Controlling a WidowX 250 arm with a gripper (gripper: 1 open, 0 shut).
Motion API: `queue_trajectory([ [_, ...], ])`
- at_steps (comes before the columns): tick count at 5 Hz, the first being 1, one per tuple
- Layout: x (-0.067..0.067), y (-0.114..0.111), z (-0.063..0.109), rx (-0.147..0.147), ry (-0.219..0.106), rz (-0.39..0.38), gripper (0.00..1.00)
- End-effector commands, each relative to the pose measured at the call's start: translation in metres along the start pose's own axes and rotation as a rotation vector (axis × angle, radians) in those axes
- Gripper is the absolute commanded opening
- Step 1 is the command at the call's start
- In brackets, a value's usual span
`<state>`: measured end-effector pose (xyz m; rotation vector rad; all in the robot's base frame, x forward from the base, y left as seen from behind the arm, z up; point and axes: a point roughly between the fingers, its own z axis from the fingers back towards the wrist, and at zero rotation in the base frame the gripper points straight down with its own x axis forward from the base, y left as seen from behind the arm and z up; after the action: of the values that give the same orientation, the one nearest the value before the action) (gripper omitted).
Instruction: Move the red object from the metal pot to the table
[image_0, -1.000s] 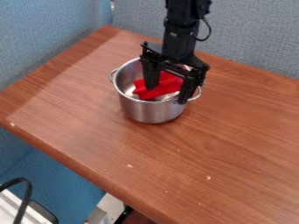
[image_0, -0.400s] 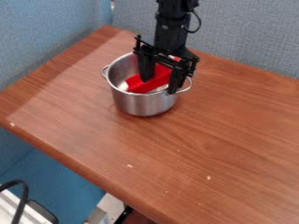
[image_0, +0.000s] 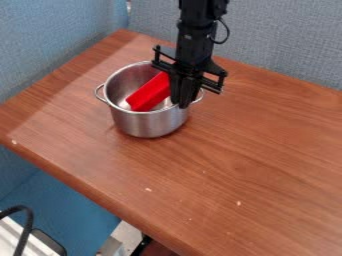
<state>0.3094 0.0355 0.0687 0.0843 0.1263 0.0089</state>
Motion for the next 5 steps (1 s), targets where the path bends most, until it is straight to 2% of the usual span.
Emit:
queue_trajectory([
  [1, 0.007, 0.004, 0.033, -0.01, -0.101, 0.019, 0.0],
  [2, 0.002, -0.002, 0.04, -0.027, -0.132, 0.094, 0.0],
  [3, -0.005, -0.006, 0.054, -0.037, -0.165, 0.179, 0.0],
  [4, -0.012, -0.014, 0.058, -0.068, -0.169, 0.236, 0.0],
  [5, -0.009, -0.014, 0.055, -0.06, -0.168, 0.306, 0.0],
])
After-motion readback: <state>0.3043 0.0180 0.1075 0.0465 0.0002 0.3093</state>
